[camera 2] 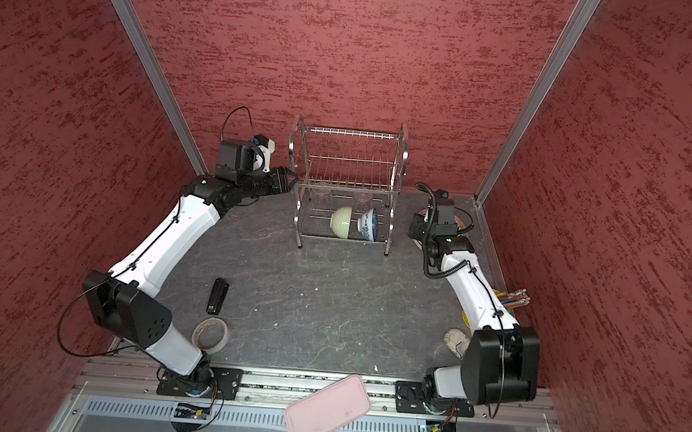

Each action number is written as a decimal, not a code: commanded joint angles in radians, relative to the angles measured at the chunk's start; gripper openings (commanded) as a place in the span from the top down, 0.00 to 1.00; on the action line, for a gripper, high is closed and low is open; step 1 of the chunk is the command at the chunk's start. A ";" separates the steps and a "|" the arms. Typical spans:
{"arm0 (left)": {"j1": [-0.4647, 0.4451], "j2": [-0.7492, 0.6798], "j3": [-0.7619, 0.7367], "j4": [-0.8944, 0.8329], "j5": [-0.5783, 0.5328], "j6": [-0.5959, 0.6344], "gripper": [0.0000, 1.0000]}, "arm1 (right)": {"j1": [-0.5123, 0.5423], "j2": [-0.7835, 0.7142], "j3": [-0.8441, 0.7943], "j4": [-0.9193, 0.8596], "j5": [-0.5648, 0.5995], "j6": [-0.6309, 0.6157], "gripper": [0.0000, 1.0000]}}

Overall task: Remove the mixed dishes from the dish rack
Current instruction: 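Open the right gripper and draw it back from the plate stack, then move the right gripper to the rack and close on the blue-and-white bowl rim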

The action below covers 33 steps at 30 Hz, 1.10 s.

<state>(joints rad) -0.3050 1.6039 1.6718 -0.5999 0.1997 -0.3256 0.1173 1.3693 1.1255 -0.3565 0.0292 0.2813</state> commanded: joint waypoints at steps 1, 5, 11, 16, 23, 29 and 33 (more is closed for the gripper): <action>-0.013 -0.025 -0.033 -0.055 -0.009 0.007 0.31 | 0.016 -0.034 -0.014 0.081 -0.026 0.007 0.47; -0.015 -0.062 -0.055 -0.036 -0.009 -0.007 0.28 | 0.019 -0.026 -0.031 0.098 -0.027 0.004 0.47; -0.016 -0.167 -0.147 0.008 -0.034 -0.019 0.28 | 0.025 -0.027 -0.051 0.123 -0.044 -0.001 0.48; -0.016 -0.282 -0.303 0.067 -0.075 -0.044 0.30 | 0.042 -0.100 -0.134 0.216 -0.072 -0.049 0.48; -0.006 -0.317 -0.474 0.118 -0.097 -0.064 0.31 | 0.074 -0.238 -0.288 0.346 -0.134 -0.023 0.52; 0.032 -0.243 -0.545 0.212 -0.031 -0.080 0.36 | 0.158 -0.280 -0.368 0.415 -0.150 -0.033 0.55; 0.058 -0.149 -0.547 0.278 0.028 -0.101 0.40 | 0.205 -0.258 -0.400 0.473 -0.162 -0.020 0.64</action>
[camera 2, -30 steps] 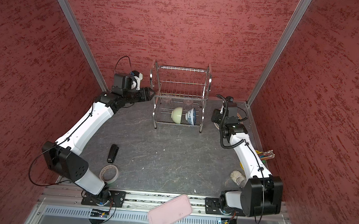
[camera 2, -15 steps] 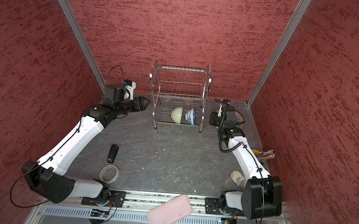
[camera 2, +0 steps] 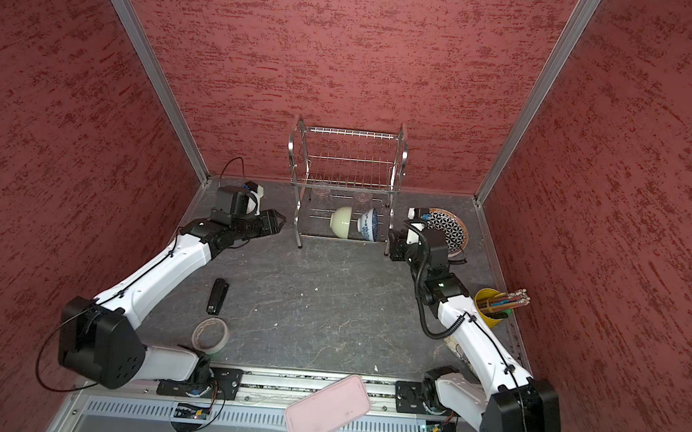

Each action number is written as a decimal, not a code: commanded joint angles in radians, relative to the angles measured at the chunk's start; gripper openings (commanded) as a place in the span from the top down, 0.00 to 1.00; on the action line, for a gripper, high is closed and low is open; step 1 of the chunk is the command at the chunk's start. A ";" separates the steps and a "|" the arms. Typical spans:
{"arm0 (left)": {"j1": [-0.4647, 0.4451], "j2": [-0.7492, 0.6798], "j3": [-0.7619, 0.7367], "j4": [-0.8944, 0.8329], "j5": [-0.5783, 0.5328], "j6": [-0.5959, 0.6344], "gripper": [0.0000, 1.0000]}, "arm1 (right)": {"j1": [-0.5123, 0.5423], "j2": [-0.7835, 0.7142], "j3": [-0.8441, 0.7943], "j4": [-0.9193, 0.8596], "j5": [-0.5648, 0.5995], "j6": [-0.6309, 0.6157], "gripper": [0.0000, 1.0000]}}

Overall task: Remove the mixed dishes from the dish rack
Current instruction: 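Move the right gripper to the rack and close on the blue-and-white bowl rim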

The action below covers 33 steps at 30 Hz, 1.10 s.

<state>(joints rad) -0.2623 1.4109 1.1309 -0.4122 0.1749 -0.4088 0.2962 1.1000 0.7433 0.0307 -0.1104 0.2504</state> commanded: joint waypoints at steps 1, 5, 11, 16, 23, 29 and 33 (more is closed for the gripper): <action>0.016 0.062 -0.005 0.111 0.061 -0.018 0.40 | 0.035 0.023 -0.023 0.100 -0.024 0.014 0.66; 0.018 0.137 0.001 0.200 0.107 -0.017 0.40 | 0.061 0.082 -0.032 0.164 -0.039 0.023 0.67; 0.019 0.235 0.023 0.269 0.137 -0.006 0.42 | 0.067 0.160 -0.056 0.291 -0.082 0.069 0.69; 0.020 0.286 0.031 0.329 0.140 -0.004 0.45 | 0.067 0.212 -0.058 0.340 -0.096 0.086 0.69; 0.008 0.337 0.056 0.355 0.109 0.025 0.59 | 0.068 0.251 -0.057 0.360 -0.104 0.098 0.69; 0.005 0.358 0.077 0.357 0.127 0.028 0.70 | 0.069 0.273 -0.053 0.355 -0.064 0.097 0.69; -0.002 0.359 0.083 0.355 0.133 0.024 0.76 | 0.069 0.300 -0.040 0.361 -0.058 0.095 0.67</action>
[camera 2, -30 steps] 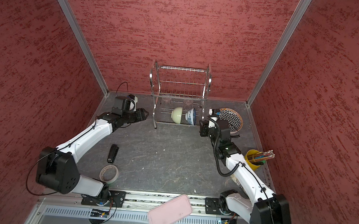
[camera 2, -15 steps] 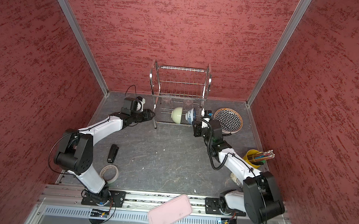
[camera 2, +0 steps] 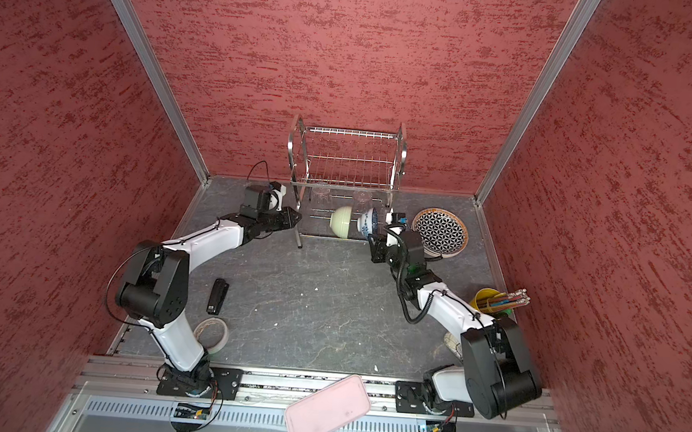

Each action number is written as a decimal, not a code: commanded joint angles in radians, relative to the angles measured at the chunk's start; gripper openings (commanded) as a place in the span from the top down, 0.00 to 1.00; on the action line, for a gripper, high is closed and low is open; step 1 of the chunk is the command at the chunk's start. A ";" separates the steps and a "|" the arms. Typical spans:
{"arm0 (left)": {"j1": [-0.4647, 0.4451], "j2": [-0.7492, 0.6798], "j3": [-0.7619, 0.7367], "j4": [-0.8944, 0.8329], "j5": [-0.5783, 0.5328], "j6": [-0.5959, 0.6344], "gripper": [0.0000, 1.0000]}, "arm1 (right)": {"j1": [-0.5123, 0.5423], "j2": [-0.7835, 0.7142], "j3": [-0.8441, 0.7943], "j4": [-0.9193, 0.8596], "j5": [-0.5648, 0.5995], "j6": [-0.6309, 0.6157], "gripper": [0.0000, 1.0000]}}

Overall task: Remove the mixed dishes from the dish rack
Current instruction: 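Move the right gripper to the rack and close on the blue-and-white bowl rim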

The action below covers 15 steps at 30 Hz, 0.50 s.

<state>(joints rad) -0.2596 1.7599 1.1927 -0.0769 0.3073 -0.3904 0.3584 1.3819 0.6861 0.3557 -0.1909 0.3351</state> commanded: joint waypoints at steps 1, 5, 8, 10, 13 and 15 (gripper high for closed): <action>-0.009 0.008 0.022 0.017 0.000 0.010 0.77 | 0.007 0.026 0.022 0.040 0.021 0.009 0.66; -0.012 0.005 0.024 0.012 0.000 0.015 0.79 | 0.007 0.060 0.045 0.033 0.025 0.004 0.63; -0.013 0.006 0.030 0.002 -0.001 0.021 0.81 | 0.007 0.090 0.066 0.025 0.027 -0.004 0.60; -0.013 0.006 0.031 0.000 -0.002 0.021 0.81 | 0.007 0.102 0.071 0.036 0.033 -0.005 0.58; -0.013 0.007 0.034 -0.003 -0.002 0.021 0.81 | 0.007 0.114 0.082 0.051 0.041 -0.011 0.56; -0.013 0.008 0.037 -0.004 -0.002 0.023 0.81 | 0.006 0.126 0.096 0.048 0.060 -0.021 0.55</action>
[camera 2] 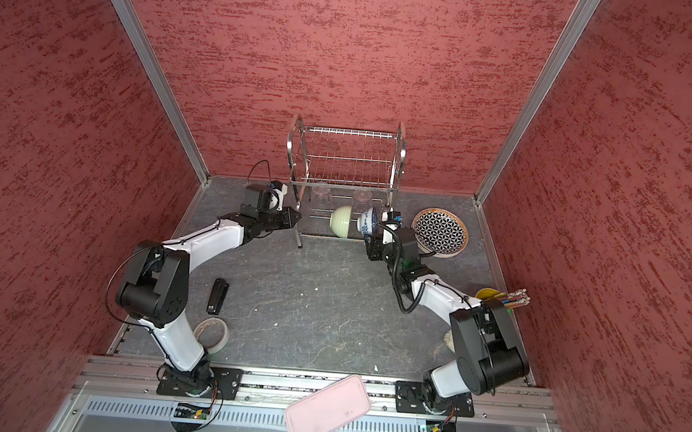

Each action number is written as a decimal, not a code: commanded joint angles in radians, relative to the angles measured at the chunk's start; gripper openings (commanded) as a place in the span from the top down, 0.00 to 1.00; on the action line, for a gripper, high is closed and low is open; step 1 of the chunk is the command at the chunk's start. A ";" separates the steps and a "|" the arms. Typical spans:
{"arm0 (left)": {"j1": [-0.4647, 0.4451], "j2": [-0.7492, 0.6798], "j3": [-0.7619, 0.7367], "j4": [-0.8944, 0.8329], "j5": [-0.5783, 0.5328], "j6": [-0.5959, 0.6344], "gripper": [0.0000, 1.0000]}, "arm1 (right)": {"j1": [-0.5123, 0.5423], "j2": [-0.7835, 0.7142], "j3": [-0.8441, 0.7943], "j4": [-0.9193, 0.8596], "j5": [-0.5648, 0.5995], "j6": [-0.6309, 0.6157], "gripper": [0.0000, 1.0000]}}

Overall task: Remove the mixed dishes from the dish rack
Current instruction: 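Move the right gripper to the rack and close on the blue-and-white bowl rim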

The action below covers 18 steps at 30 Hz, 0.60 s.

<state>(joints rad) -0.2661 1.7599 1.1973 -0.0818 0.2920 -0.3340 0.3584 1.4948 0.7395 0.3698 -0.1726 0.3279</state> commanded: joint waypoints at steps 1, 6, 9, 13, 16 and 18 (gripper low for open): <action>-0.007 0.008 0.034 -0.001 0.013 -0.033 0.81 | 0.007 0.018 0.051 0.032 0.050 -0.020 0.55; -0.009 0.007 0.037 -0.008 0.013 -0.026 0.81 | 0.006 0.045 0.087 0.029 0.080 -0.040 0.56; -0.008 0.005 0.039 -0.015 0.012 -0.022 0.80 | 0.005 0.062 0.108 0.020 0.094 -0.036 0.56; -0.009 0.007 0.042 -0.019 0.012 -0.021 0.80 | 0.005 0.101 0.151 -0.004 0.082 -0.037 0.56; -0.009 0.004 0.042 -0.019 0.012 -0.020 0.80 | 0.004 0.128 0.175 -0.016 0.088 -0.023 0.57; -0.009 0.003 0.042 -0.019 0.012 -0.019 0.79 | 0.004 0.140 0.181 -0.012 0.092 -0.018 0.57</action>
<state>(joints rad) -0.2687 1.7607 1.2064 -0.0971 0.2871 -0.3222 0.3584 1.6203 0.8959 0.3653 -0.1070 0.2989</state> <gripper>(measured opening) 0.206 0.428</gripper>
